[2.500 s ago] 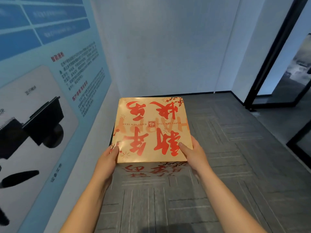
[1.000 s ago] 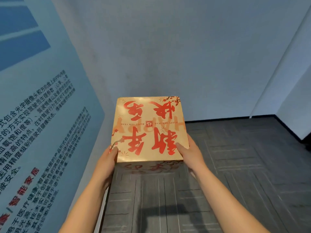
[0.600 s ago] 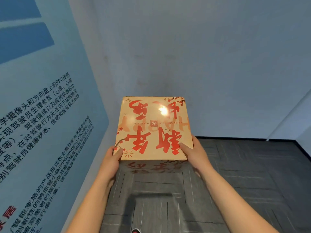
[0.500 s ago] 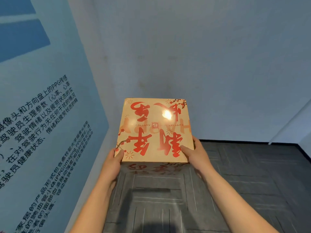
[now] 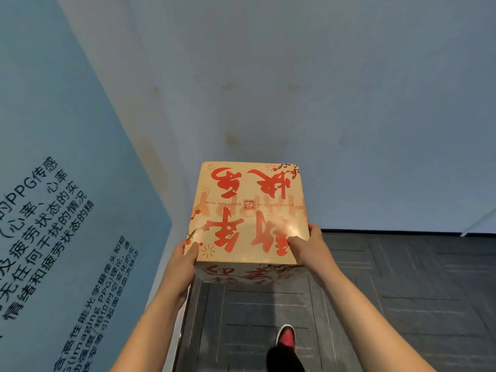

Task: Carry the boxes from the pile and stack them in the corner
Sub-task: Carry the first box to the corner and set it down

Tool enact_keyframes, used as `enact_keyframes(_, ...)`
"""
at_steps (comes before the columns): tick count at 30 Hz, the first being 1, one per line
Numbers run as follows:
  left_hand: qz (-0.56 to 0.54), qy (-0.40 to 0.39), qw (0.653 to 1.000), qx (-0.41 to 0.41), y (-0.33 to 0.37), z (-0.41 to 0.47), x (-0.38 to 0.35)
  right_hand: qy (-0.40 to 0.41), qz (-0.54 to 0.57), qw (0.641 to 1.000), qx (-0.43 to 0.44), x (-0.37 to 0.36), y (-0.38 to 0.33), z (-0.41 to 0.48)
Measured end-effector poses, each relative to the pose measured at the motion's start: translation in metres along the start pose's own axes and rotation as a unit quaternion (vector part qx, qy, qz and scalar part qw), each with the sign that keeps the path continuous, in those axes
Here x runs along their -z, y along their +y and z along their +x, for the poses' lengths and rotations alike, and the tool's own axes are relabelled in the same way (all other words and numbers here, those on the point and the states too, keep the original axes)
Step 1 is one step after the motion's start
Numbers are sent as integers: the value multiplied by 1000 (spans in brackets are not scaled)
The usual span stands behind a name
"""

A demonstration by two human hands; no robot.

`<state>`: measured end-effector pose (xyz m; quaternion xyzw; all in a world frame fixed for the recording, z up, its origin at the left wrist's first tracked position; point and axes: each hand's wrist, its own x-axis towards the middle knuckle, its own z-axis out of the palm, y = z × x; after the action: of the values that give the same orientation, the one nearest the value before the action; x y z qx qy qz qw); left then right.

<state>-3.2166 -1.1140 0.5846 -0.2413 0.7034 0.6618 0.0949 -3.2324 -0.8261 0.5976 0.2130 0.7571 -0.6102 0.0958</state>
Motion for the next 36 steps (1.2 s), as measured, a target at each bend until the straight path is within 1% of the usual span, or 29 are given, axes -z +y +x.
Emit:
enact_keyframes(5, 42, 5, 999, 25, 11, 82, -19, -21, 20, 999, -13, -22, -7, 100)
enact_keyframes(9, 60, 13, 997, 45, 22, 139, -37, -61, -17, 998, -20, -40, -4, 184)
enact_keyframes(13, 47, 58, 994, 78, 20, 195, -43, -85, -46, 993, -69, -62, -2, 257)
enact_keyframes(17, 50, 102, 989, 98, -3, 257, -46, -92, -56, 988, -106, -94, 12, 318)
enact_keyframes(20, 59, 139, 979, 135, -38, 311, -49, -82, -57, 988, -115, -127, 39, 364)
enact_keyframes(23, 50, 138, 980, 137, -91, 366, -51, -70, -68, 990, -103, -168, 89, 412)
enact_keyframes(26, 64, 141, 979, 133, -151, 421, -51, -75, -100, 989, -80, -207, 152, 460)
enact_keyframes(31, 40, 139, 976, 166, -253, 508, -44, -78, -123, 986, -80, -266, 247, 535)
enact_keyframes(33, 41, 134, 978, 157, -292, 537, -40, -87, -125, 985, -81, -289, 282, 560)
enact_keyframes(36, 75, 144, 977, 139, -341, 579, -34, -90, -111, 986, -84, -321, 330, 596)
